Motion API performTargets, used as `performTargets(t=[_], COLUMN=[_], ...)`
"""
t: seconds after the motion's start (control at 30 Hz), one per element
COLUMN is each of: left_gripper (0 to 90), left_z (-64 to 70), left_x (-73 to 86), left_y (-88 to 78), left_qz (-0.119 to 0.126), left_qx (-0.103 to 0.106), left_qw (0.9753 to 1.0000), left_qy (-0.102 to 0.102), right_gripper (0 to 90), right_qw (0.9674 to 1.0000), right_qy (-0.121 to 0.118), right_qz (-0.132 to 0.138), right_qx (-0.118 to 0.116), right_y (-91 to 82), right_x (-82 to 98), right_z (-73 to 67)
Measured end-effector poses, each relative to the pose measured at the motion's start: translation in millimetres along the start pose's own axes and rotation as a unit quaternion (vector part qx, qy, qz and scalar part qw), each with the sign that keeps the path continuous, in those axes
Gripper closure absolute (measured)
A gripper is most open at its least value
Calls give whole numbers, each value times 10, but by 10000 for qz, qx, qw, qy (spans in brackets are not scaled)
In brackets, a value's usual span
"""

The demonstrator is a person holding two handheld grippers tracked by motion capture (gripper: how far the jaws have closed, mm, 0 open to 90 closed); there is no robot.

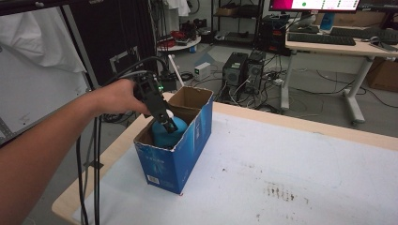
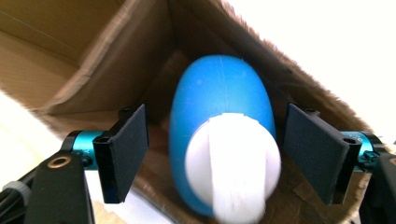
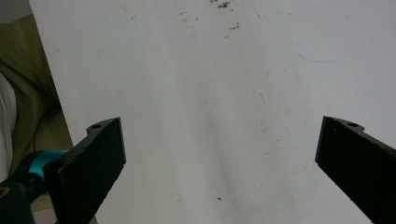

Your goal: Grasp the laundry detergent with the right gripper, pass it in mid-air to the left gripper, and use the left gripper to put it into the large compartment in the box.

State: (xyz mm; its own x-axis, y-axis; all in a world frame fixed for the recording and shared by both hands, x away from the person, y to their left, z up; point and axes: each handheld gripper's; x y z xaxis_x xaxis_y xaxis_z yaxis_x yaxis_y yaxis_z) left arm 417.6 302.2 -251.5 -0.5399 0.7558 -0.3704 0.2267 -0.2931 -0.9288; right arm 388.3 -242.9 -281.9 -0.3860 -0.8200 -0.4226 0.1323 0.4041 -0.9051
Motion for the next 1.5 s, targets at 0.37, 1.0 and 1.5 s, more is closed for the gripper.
performTargets(t=[0.37,1.0,1.5], left_gripper=[232,232,16], left_z=[141,575,826], left_x=[-157,-732,-1098], left_y=[-422,-472,-163], left_qz=[785,1058,833], left_qx=[-79,111,406], left_qw=[9969,9926,9875], left_qy=[70,585,1273], right_gripper=[8,8,8], right_qw=[10000,9999,9997], right_qy=[-22,-59,-33], right_qz=[41,144,228], right_qx=[54,64,53], right_y=[-44,-45,-27], right_x=[-30,-62,-75], right_z=[-51,-72,-71])
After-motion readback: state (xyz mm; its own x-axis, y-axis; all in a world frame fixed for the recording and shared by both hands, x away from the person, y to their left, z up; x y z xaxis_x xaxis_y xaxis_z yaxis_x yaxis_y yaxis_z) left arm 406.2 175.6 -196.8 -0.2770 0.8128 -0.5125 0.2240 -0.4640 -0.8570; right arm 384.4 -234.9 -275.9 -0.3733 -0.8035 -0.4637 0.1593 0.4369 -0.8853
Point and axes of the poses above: each handheld gripper's, and its own axes: y roughly forward along the jaws, x roughly out of its underside, z roughly to its right, and after that the axes turned 6 degrees about y, right-handed
